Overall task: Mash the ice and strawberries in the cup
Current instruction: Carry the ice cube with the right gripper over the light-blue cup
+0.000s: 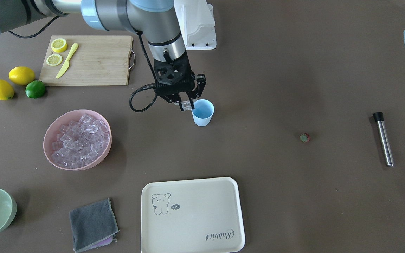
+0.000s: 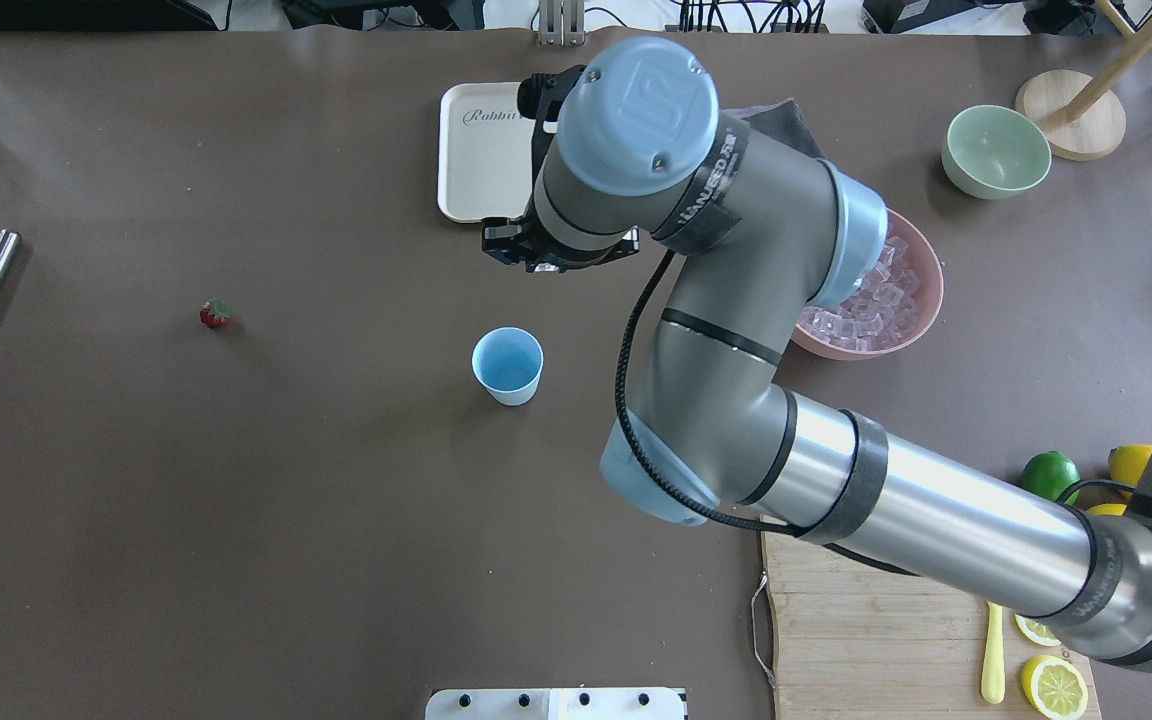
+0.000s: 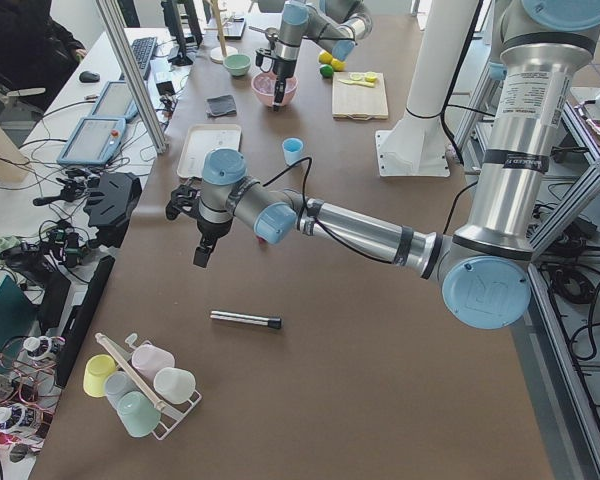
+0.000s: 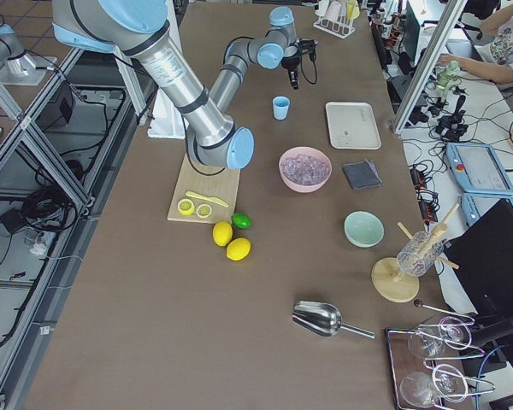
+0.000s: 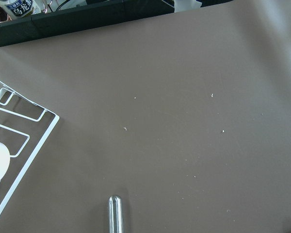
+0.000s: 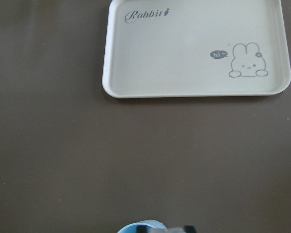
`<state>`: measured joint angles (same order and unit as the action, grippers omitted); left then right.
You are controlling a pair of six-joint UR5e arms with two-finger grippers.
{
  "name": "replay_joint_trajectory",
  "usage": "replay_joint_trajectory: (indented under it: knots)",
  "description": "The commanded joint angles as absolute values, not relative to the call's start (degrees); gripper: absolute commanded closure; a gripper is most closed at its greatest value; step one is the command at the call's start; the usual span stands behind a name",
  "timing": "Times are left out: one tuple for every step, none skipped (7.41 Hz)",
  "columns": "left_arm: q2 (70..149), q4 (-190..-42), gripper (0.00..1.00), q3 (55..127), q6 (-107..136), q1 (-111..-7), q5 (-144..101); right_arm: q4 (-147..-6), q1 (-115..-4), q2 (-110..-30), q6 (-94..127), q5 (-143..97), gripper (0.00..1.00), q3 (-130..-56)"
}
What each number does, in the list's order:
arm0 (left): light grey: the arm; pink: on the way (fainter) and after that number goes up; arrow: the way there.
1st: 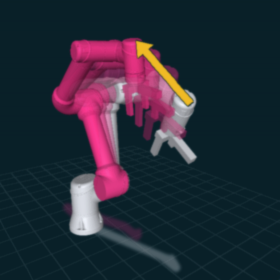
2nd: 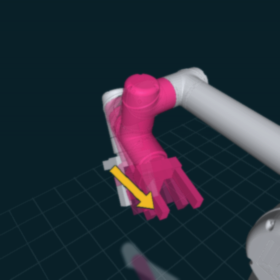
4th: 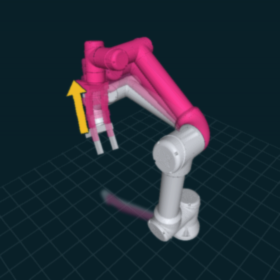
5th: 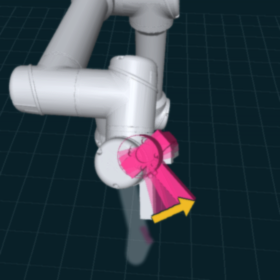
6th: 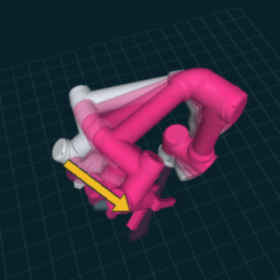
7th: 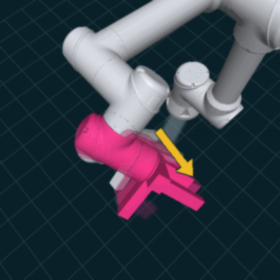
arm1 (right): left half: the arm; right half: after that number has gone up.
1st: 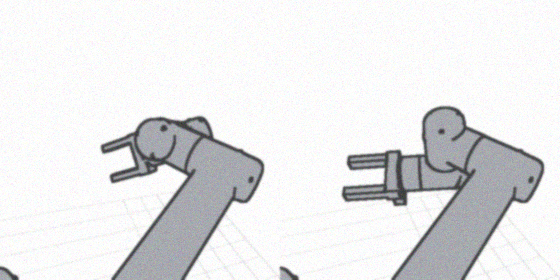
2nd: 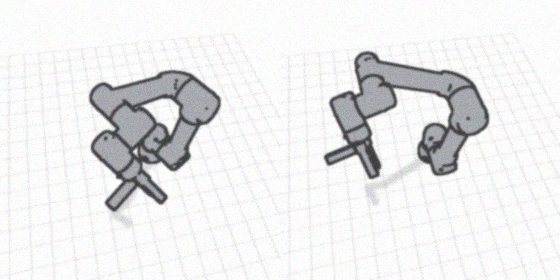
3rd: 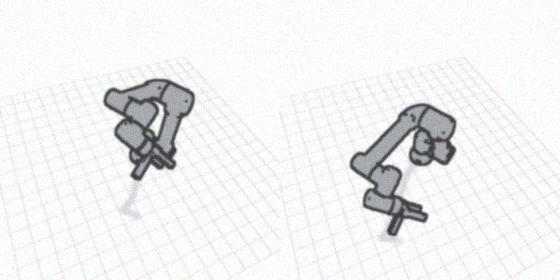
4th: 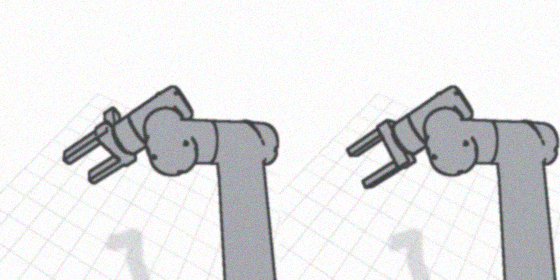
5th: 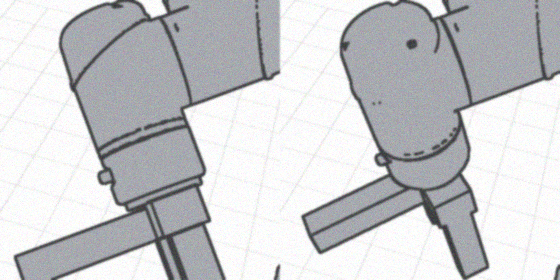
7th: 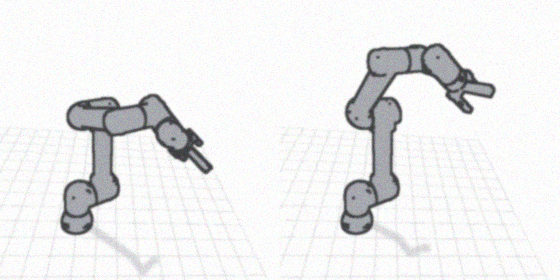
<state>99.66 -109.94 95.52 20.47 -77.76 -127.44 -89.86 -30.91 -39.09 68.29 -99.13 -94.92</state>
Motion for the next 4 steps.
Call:
replay_joint_trajectory:
  knots:
    - [100.72,-110.21,0.03,94.14,20.22,-77.52,-127.44,-90.09,-24.44,-38.23,70.76,-90.44,1.00,-93.52]
    - [100.55,-111.08,0.03,94.30,20.74,-77.52,-127.44,-89.04,-24.52,-39.71,70.93,-91.14,1.00,-93.69]
    - [100.37,-111.27,0.03,94.22,20.66,-77.43,-127.44,-88.08,-24.26,-39.90,71.28,-91.14,1.00,-93.52]
    - [100.20,-111.27,0.03,94.31,20.74,-77.43,-127.44,-88.07,-24.34,-39.82,70.76,-91.14,1.00,-92.30]
